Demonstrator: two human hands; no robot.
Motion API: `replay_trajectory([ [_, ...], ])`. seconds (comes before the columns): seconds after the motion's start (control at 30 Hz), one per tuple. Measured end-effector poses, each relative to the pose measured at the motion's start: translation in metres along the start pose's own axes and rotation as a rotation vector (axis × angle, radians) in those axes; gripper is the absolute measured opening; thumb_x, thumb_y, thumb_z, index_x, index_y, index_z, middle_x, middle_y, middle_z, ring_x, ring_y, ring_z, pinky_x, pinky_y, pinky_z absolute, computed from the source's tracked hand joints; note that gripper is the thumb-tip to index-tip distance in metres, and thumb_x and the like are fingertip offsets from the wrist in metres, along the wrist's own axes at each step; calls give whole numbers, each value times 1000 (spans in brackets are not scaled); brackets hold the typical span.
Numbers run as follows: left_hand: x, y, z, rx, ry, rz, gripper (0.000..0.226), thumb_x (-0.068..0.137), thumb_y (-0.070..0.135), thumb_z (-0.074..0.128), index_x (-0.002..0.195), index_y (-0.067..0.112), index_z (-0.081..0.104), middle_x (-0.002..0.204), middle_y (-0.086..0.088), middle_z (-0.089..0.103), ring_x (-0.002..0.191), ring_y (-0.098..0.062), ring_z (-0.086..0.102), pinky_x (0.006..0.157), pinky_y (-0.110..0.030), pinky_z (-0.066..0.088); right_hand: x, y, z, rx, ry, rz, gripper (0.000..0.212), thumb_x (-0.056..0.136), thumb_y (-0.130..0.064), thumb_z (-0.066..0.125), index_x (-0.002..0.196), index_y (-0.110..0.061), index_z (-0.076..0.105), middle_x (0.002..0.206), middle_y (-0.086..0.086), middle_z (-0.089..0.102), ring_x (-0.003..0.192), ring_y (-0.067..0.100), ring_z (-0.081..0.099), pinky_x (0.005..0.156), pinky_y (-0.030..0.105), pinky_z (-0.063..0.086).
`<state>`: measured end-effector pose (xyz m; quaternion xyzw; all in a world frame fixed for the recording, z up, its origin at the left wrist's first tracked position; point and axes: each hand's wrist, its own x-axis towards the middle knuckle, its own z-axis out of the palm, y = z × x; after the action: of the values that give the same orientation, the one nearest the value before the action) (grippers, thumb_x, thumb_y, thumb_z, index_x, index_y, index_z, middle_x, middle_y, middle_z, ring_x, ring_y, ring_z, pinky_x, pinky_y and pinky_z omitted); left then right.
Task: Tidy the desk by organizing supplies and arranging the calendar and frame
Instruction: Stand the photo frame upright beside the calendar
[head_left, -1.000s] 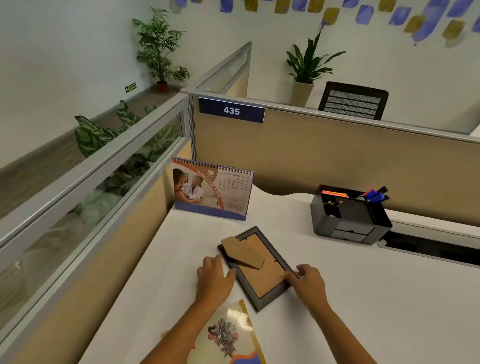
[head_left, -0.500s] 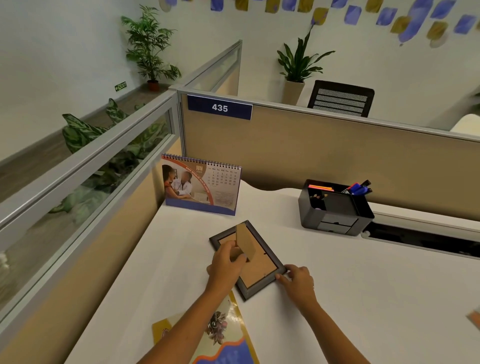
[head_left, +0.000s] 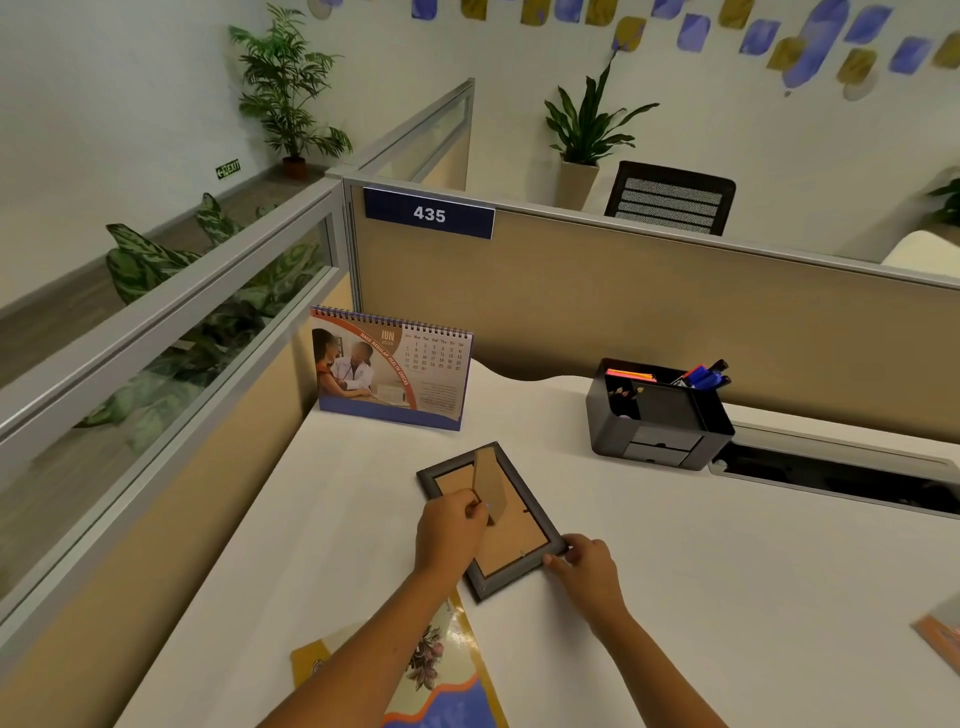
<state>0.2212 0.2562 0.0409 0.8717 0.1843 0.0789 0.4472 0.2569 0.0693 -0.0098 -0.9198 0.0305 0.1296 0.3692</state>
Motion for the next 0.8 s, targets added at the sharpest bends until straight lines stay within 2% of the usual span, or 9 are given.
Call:
replay_trajectory([
  [0.13, 5, 7, -4, 19, 0, 23, 29, 88, 21, 60, 62, 7, 57, 54, 1, 54, 49, -9, 46, 43, -17, 32, -6, 5, -8, 108, -42, -24, 39, 81, -31, 70, 115, -15, 62, 100, 7, 61, 88, 17, 60, 81, 29, 51],
  [0.27, 9, 17, -22, -10, 13, 36, 26, 87, 19, 59, 64, 7, 61, 61, -5, 63, 54, -15, 55, 47, -29, 44, -19, 4, -28, 340, -49, -82, 20, 94, -24, 52, 114, -28, 57, 115, 6, 60, 101, 19, 60, 85, 34, 54],
  [0.37, 14, 27, -43, -90, -20, -6, 23, 88, 23, 60, 70, 10, 67, 71, 0, 69, 67, -14, 64, 60, -29, 54, -26, -2, -44, 387, -16, -155, 33, 96, -14, 47, 121, -34, 51, 121, 5, 57, 100, 16, 60, 78, 27, 53],
  [0.47, 17, 41, -64, -272, -123, -105, 20, 89, 23, 59, 78, 11, 71, 77, 0, 72, 76, -14, 68, 74, -26, 53, -31, -22, -61, 315, 6, -289, 52, 91, -14, 57, 133, -39, 39, 126, -4, 49, 104, 14, 58, 83, 28, 53],
  [0.57, 16, 58, -81, -468, -222, -235, 16, 89, 20, 60, 85, 9, 70, 79, -6, 73, 75, -17, 69, 71, -24, 53, -37, -51, -76, 290, -23, -385, 64, 87, -14, 63, 140, -31, 33, 130, -11, 38, 112, 10, 47, 80, 19, 48],
  [0.67, 11, 71, -93, -629, -300, -306, 16, 87, 18, 61, 92, 5, 69, 76, -8, 72, 70, -18, 68, 71, -27, 54, -43, -77, -92, 298, -78, -464, 52, 87, -17, 63, 134, -30, 44, 133, -17, 41, 118, 5, 42, 78, 12, 45],
  [0.73, 9, 77, -98, -686, -340, -348, 14, 86, 18, 62, 91, 5, 67, 73, -7, 72, 70, -19, 67, 73, -30, 53, -46, -88, -101, 332, -123, -484, 34, 87, -20, 62, 118, -33, 58, 124, -18, 55, 114, 5, 52, 84, 16, 47],
  [0.8, 9, 80, -102, -720, -362, -398, 14, 84, 18, 64, 95, 9, 63, 83, -10, 70, 80, -23, 66, 76, -34, 53, -50, -97, -109, 356, -149, -498, 23, 87, -19, 61, 107, -32, 64, 111, -18, 64, 105, 0, 59, 86, 18, 47],
])
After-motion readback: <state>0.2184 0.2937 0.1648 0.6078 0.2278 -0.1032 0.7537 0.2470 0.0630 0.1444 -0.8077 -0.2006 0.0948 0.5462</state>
